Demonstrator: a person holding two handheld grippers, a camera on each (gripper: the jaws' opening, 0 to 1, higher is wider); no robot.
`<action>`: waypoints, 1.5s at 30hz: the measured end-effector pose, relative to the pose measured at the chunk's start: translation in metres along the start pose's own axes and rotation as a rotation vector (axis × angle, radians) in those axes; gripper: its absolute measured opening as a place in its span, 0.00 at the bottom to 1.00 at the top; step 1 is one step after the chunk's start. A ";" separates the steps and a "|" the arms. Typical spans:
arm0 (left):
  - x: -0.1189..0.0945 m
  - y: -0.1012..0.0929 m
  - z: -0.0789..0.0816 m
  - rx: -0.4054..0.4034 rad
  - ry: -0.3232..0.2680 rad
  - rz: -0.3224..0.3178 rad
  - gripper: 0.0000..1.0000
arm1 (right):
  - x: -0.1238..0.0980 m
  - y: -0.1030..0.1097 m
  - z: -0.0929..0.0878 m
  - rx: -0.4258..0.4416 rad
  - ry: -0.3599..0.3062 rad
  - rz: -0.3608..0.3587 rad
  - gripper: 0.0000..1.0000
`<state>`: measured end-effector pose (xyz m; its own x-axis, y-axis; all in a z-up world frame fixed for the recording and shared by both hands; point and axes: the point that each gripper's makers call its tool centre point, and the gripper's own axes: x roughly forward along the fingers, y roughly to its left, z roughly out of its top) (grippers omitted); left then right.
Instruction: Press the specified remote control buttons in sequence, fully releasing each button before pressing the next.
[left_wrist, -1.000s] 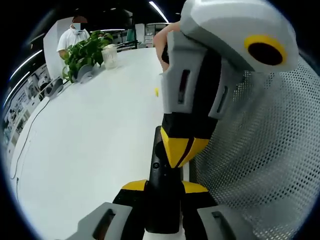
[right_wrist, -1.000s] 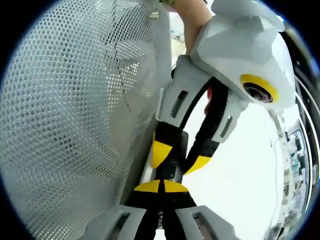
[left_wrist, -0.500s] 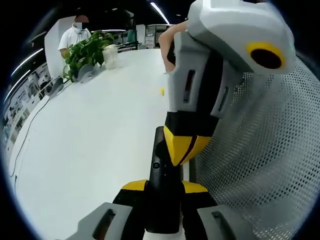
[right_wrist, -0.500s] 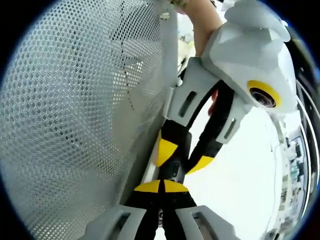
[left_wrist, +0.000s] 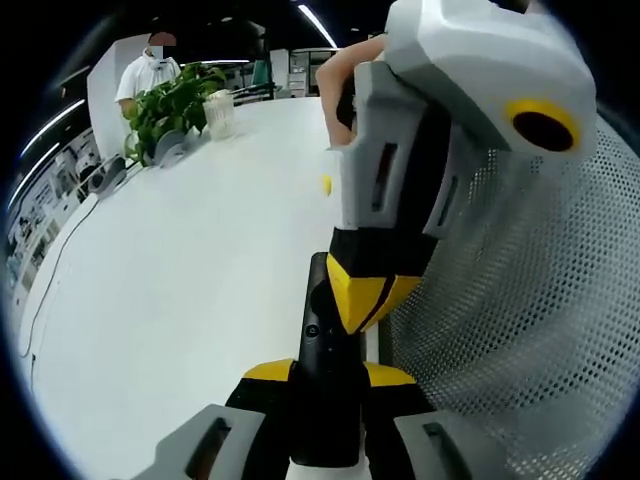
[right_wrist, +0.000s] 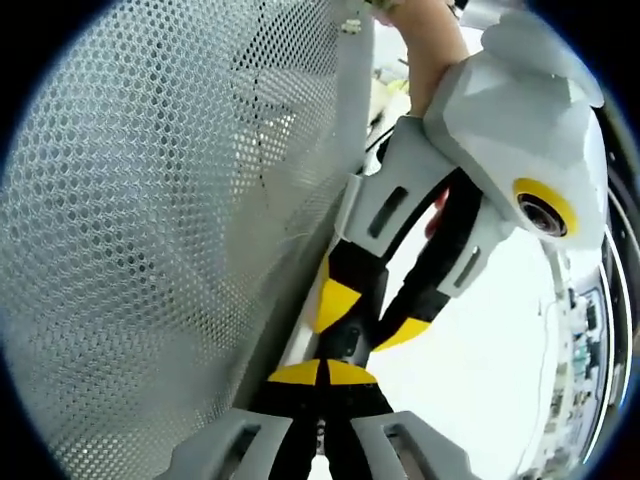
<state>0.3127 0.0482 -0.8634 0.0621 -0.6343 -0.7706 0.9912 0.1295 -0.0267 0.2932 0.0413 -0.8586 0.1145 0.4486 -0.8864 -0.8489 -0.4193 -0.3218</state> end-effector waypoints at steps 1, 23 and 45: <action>0.000 0.000 0.000 -0.001 -0.001 0.000 0.25 | 0.000 0.000 0.000 0.008 -0.003 -0.001 0.00; 0.000 0.001 0.000 0.015 0.010 0.000 0.25 | 0.000 -0.003 0.001 0.218 -0.045 0.032 0.00; 0.000 0.001 0.000 0.012 0.000 0.003 0.25 | 0.001 -0.008 0.004 0.273 -0.065 0.026 0.00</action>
<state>0.3134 0.0483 -0.8634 0.0646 -0.6338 -0.7708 0.9924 0.1217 -0.0169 0.2985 0.0481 -0.8560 0.0653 0.4936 -0.8673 -0.9596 -0.2073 -0.1902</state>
